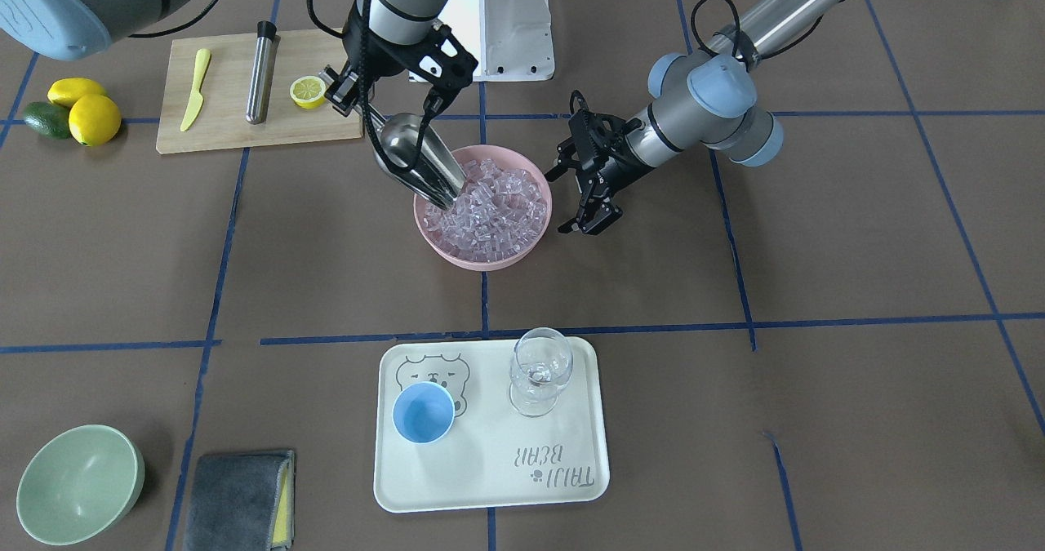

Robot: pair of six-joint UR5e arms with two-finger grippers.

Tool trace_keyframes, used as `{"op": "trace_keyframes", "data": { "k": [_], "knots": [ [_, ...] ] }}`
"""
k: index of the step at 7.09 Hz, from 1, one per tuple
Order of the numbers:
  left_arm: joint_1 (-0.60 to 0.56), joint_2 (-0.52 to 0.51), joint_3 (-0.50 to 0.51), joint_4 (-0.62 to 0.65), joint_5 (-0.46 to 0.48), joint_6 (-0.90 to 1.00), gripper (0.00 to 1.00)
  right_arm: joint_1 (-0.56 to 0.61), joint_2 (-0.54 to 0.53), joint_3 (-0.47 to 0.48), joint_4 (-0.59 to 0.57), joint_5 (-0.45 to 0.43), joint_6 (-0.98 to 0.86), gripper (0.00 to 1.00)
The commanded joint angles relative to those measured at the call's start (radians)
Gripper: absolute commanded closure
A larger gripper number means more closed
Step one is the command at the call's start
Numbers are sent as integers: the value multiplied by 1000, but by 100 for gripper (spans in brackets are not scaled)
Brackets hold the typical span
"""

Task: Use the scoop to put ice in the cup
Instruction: 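Lower the scoop into the ice cubes with the right gripper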

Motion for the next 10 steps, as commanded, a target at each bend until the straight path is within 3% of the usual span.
{"op": "trace_keyframes", "data": {
  "k": [1,6,8,10],
  "knots": [
    [3,0,0,-2,0,0,0,-3,31,-65,-4,-1,-5,100],
    [8,0,2,-2,0,2,0,-41,39,-134,-3,-41,-48,100],
    [8,0,2,-2,0,2,0,-56,75,-206,0,-69,-65,100],
    [8,0,2,-2,0,0,0,-66,79,-209,6,-69,-65,100]
  ]
}}
